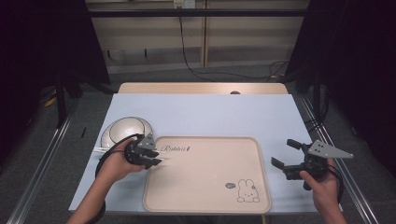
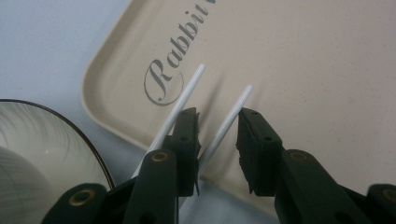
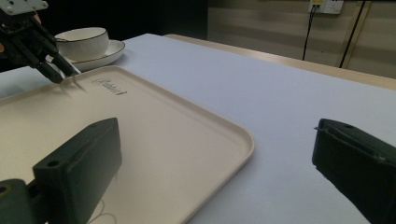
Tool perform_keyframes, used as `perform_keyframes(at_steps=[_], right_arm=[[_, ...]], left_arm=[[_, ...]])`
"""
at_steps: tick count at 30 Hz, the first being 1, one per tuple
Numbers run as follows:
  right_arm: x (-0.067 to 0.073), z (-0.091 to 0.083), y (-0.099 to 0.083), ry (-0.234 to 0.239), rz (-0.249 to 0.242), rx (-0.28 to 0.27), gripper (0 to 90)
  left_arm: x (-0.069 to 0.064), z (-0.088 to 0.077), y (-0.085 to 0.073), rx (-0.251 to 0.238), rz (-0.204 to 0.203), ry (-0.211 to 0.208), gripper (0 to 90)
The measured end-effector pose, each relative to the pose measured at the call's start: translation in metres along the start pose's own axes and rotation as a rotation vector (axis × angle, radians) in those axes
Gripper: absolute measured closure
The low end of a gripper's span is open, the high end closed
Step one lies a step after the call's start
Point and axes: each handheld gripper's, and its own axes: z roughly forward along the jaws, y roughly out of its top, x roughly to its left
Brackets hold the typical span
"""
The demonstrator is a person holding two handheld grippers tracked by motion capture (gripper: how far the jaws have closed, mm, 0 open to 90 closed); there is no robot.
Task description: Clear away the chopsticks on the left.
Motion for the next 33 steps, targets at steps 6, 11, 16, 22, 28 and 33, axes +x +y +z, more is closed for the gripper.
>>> perform_keyframes(at_steps=[6, 11, 16, 22, 28, 33], right_arm=[[0.0, 0.0, -0.001, 0.002, 0.006, 0.004, 0.8], [0.0, 0.0, -0.001, 0.008, 0.006, 0.006, 0.9], [-0.001, -0.001, -0.001, 0.011, 0.002, 0.009, 0.9], [-0.004, -0.003, -0.001, 0.003, 0.017, -0.004, 0.9], [-0.005, -0.006, -0.001, 0.003, 0.023, -0.014, 0.8], [-0.005, -0.005, -0.001, 0.012, 0.026, -0.015, 0.9]], left_arm=[[-0.001, 0.001, 0.001, -0.013, -0.005, -0.007, 69.2], [-0.002, 0.001, 0.001, -0.013, 0.006, 0.005, 71.1], [-0.002, -0.008, 0.006, -0.056, -0.045, 0.054, 85.8], [0.004, -0.063, 0.027, -0.363, -0.216, 0.073, 87.5], [0.007, -0.092, 0.037, -0.623, -0.339, 0.067, 87.3], [0.007, -0.1, 0.043, -0.709, -0.429, 0.042, 87.3]])
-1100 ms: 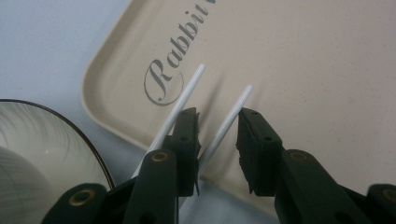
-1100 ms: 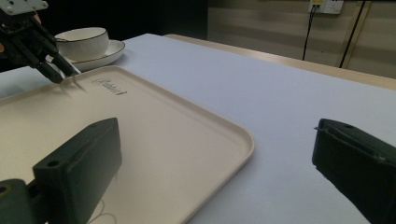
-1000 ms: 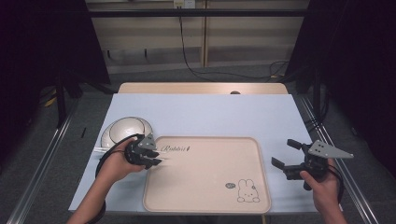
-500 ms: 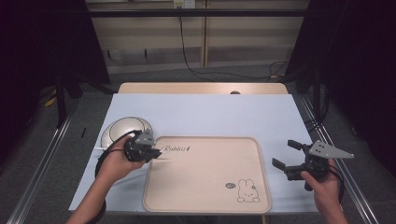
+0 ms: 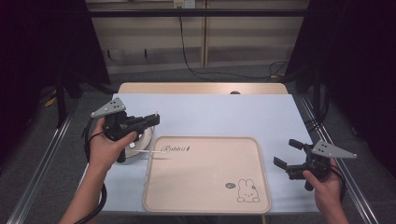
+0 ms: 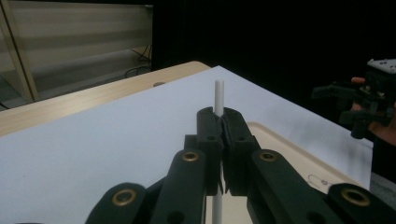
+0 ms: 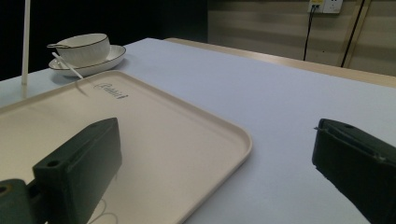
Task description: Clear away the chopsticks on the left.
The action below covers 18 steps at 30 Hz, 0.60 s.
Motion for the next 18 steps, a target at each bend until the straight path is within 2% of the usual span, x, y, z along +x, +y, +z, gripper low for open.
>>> perform_keyframes(at_steps=[4, 7, 9, 11, 13, 18], right_arm=[[0.0, 0.0, 0.0, -0.006, 0.002, -0.005, 0.8], [0.0, 0.0, 0.0, -0.002, 0.007, -0.007, 0.8], [0.0, 0.001, 0.0, -0.003, 0.008, -0.01, 0.8], [0.0, 0.001, 0.0, 0.0, 0.003, -0.005, 0.8], [0.0, 0.001, 0.0, 0.0, 0.009, -0.008, 0.9], [0.0, 0.001, 0.0, -0.001, 0.007, -0.008, 0.9]], left_arm=[[0.0, 0.0, 0.003, -0.043, -0.094, -0.002, 87.3], [0.001, 0.001, 0.005, -0.051, -0.139, 0.007, 87.3], [0.0, 0.003, 0.005, -0.05, -0.168, -0.002, 87.4], [-0.002, 0.006, 0.005, -0.021, -0.167, 0.006, 87.4], [-0.003, 0.01, 0.003, -0.003, -0.195, 0.009, 87.4], [-0.006, 0.023, -0.003, 0.049, -0.225, 0.008, 87.5]])
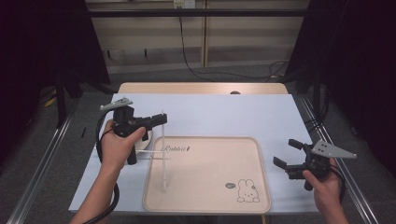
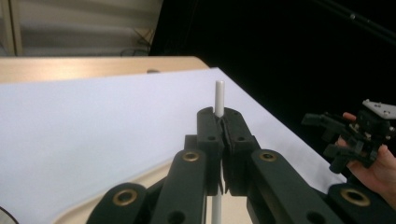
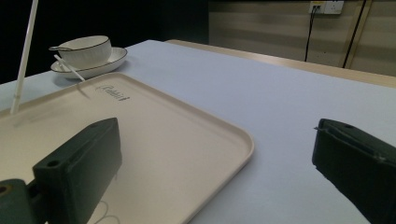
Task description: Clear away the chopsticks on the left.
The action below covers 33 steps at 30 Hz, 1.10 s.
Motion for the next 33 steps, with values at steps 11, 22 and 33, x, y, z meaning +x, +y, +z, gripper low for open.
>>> perform_keyframes(at_steps=[11, 22, 33], right_arm=[[0.0, 0.0, 0.0, 0.002, -0.003, 0.002, 0.9], [0.0, 0.0, 0.0, 0.004, 0.001, -0.002, 0.8], [0.0, 0.0, 0.0, 0.003, 0.004, -0.004, 0.8]], left_arm=[[0.007, 0.032, -0.021, 0.105, -0.103, 0.073, 87.4], [0.014, 0.054, -0.038, 0.17, -0.214, 0.178, 87.2], [0.024, 0.067, -0.051, 0.177, -0.287, 0.274, 87.1]])
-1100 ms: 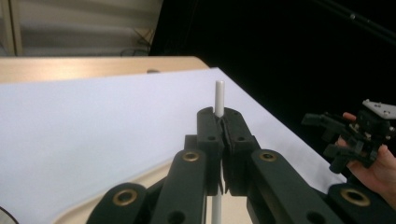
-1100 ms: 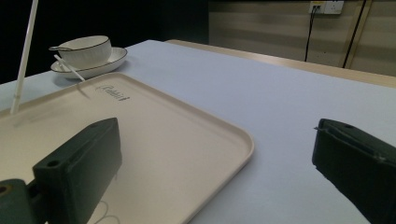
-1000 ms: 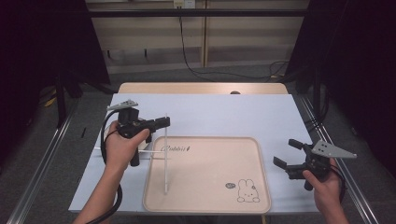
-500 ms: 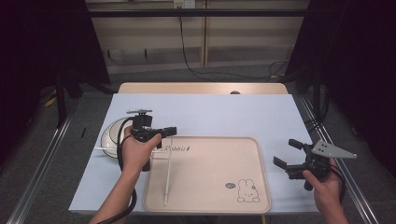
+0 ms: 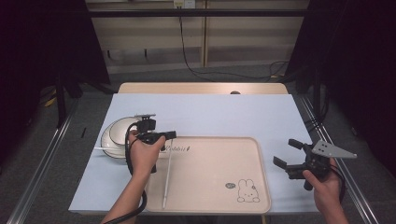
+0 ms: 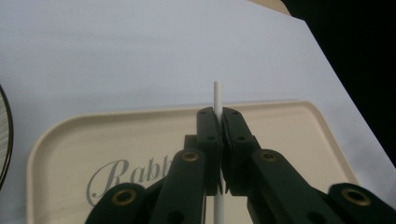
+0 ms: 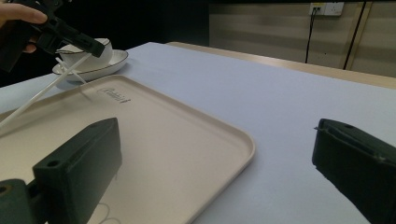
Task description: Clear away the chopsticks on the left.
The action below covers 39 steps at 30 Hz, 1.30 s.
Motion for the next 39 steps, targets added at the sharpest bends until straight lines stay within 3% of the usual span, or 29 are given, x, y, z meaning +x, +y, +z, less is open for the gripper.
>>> perform_keyframes(at_steps=[4, 5, 6, 9, 17, 31, 39], right_arm=[[0.0, 0.0, 0.0, 0.001, -0.002, 0.0, 0.9], [0.0, 0.0, 0.0, 0.0, 0.001, -0.002, 0.8], [0.0, 0.0, 0.0, 0.001, 0.0, -0.003, 0.8], [-0.001, -0.001, 0.0, 0.014, -0.005, 0.003, 0.8], [-0.001, -0.001, 0.0, 0.005, -0.002, -0.008, 0.8], [-0.001, -0.001, 0.0, 0.012, 0.006, -0.01, 0.8], [-0.002, -0.002, 0.001, 0.011, 0.01, -0.014, 0.9]], left_arm=[[0.002, 0.003, -0.001, -0.003, -0.011, 0.024, 86.9], [0.003, 0.005, -0.001, -0.003, -0.002, 0.054, 86.6], [0.003, 0.007, -0.001, -0.007, -0.019, 0.05, 86.7], [0.006, 0.009, -0.002, 0.011, 0.003, 0.081, 86.5], [0.007, 0.017, -0.006, 0.009, -0.019, 0.124, 86.5], [0.007, 0.024, -0.005, 0.019, -0.03, 0.162, 86.1], [0.008, 0.027, -0.005, 0.034, -0.014, 0.187, 85.8]])
